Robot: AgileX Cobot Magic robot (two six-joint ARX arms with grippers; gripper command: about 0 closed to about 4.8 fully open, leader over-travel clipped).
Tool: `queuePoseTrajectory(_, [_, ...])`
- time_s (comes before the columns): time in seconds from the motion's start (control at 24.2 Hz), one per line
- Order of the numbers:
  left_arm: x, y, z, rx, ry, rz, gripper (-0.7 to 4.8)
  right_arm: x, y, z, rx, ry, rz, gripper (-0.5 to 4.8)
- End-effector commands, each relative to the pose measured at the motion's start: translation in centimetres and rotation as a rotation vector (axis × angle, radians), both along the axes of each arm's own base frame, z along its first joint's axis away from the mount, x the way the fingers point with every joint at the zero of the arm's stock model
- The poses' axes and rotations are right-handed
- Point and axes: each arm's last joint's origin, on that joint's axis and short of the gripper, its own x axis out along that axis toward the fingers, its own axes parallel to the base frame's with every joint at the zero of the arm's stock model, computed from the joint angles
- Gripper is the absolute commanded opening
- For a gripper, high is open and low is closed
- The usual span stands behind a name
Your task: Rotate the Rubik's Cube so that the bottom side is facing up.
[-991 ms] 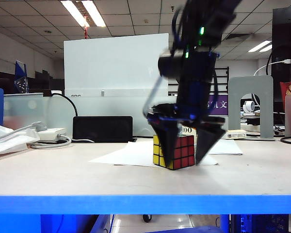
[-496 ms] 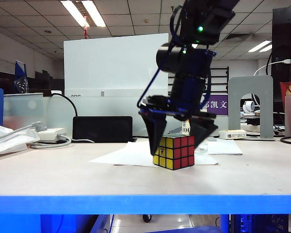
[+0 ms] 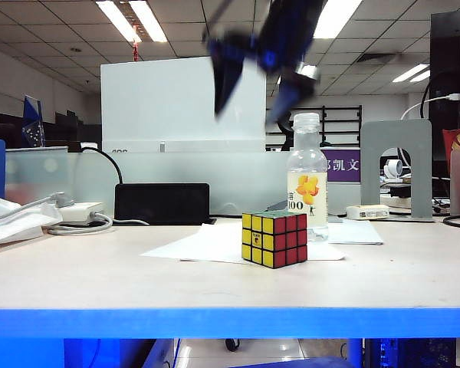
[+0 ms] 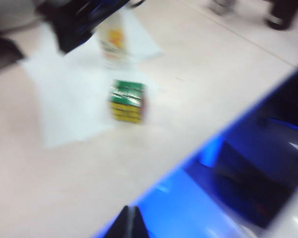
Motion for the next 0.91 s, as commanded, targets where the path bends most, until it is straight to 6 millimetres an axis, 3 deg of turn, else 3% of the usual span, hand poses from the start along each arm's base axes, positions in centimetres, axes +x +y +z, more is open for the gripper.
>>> queuePoseTrajectory(0.04, [0.7, 0.1, 1.9, -0.011, -0.257, 0.188, -0.03, -3.0, -1.7, 8.5, 0.147, -0.289, -0.017, 3.92])
queuePoseTrajectory(0.08, [1.2, 0.2, 3.1, -0.061, -0.33, 0.229, -0.02, -5.0, -3.0, 11.9, 0.211, -0.421, -0.039, 3.17])
queuePoseTrajectory(0.12, [1.5, 0.4, 4.0, -0.101, -0.37, 0.234, -0.02, -5.9, -3.5, 13.3, 0.232, -0.478, -0.056, 2.94])
queuePoseTrajectory(0.17, [2.1, 1.1, 5.3, -0.183, -0.426, 0.257, -0.01, -8.1, -5.0, 16.0, 0.261, -0.587, -0.109, 2.57])
queuePoseTrajectory(0.25, [3.3, 2.4, 6.9, -0.29, -0.51, 0.274, -0.01, -11.4, -7.1, 18.9, 0.276, -0.7, -0.171, 2.32])
queuePoseTrajectory(0.45, [6.2, 6.7, 8.7, -0.388, -0.684, 0.416, -0.01, -19.0, -11.8, 22.8, 0.266, -0.875, -0.223, 1.15])
queuePoseTrajectory(0.5, [6.6, 7.3, 8.9, -0.407, -0.702, 0.457, -0.01, -20.2, -12.5, 23.3, 0.267, -0.903, -0.229, 0.91])
queuePoseTrajectory(0.58, [7.7, 9.4, 9.2, -0.439, -0.748, 0.548, -0.01, -23.6, -14.5, 24.3, 0.278, -0.966, -0.226, -0.1])
queuePoseTrajectory(0.7, [9.9, 12.2, 8.9, -0.356, -0.788, 0.685, -0.01, -28.9, -17.9, 25.1, 0.259, -1.065, -0.315, -0.06])
queuePoseTrajectory(0.74, [10.4, 12.7, 8.8, -0.334, -0.786, 0.698, -0.01, -29.7, -18.4, 25.1, 0.249, -1.08, -0.325, -0.06])
queuePoseTrajectory(0.91, [12.9, 15.3, 7.0, -0.351, -0.619, 0.715, -0.05, -34.6, -21.4, 22.4, 0.221, -1.118, -0.4, -0.06])
